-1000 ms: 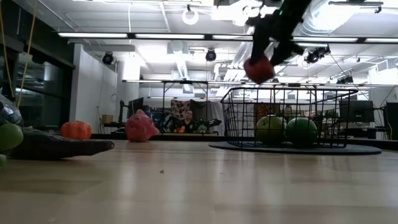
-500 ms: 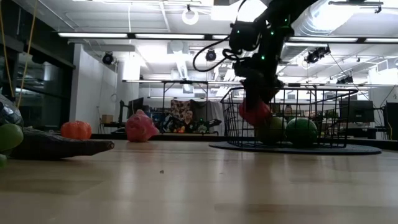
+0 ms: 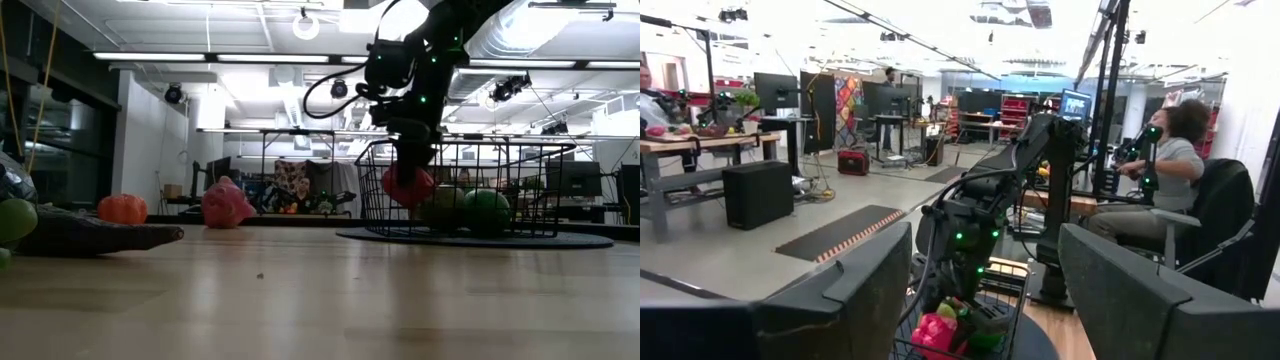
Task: Build produce basket
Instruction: Put the bell pepper into the wire basket, then put the celery into the wire basket
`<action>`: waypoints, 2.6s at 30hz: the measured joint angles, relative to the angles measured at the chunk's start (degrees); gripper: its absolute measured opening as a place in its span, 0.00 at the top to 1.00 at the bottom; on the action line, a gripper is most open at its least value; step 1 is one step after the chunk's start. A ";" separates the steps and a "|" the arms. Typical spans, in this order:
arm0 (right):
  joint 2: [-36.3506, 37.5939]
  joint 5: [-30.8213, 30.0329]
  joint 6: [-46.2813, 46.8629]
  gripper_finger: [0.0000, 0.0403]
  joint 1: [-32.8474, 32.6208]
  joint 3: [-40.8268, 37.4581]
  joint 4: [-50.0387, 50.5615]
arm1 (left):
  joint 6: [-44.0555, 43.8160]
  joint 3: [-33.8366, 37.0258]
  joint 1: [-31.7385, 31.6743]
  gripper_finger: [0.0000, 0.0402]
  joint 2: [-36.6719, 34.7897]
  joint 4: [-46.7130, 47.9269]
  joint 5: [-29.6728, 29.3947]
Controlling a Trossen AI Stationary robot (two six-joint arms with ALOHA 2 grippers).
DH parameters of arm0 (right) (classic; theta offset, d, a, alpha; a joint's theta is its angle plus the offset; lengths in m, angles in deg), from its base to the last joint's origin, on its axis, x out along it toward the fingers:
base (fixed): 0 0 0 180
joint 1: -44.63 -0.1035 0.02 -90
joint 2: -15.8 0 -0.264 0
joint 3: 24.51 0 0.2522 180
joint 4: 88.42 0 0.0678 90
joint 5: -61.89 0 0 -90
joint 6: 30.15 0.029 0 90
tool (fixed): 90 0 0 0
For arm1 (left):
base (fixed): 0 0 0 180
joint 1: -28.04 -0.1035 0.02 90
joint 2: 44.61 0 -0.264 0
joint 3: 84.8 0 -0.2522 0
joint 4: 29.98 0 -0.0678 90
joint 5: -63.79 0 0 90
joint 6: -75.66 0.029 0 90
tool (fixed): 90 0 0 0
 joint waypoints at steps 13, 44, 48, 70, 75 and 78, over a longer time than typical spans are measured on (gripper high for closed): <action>-0.02 -0.11 -3.60 0.17 0.00 -0.02 -1.32 | -0.01 0.01 0.02 0.40 0.00 -0.01 0.02; 50.38 5.08 20.96 0.04 -9.53 -27.33 -28.49 | -0.44 -0.01 0.02 0.40 -0.02 -0.27 1.00; 53.35 4.42 18.78 0.04 -11.46 -31.12 -35.59 | -0.44 0.00 0.02 0.40 0.00 -0.27 0.86; 50.25 7.62 -0.10 0.04 -17.07 -26.16 -35.50 | -0.44 -0.01 0.02 0.40 0.00 0.01 0.74; 50.25 7.61 -0.39 0.04 -17.07 -26.16 -35.56 | -0.44 -0.01 0.02 0.40 0.00 0.01 0.63; 50.25 7.61 -0.39 0.04 -17.07 -26.16 -35.55 | -0.44 -0.01 0.01 0.40 -0.02 0.01 0.63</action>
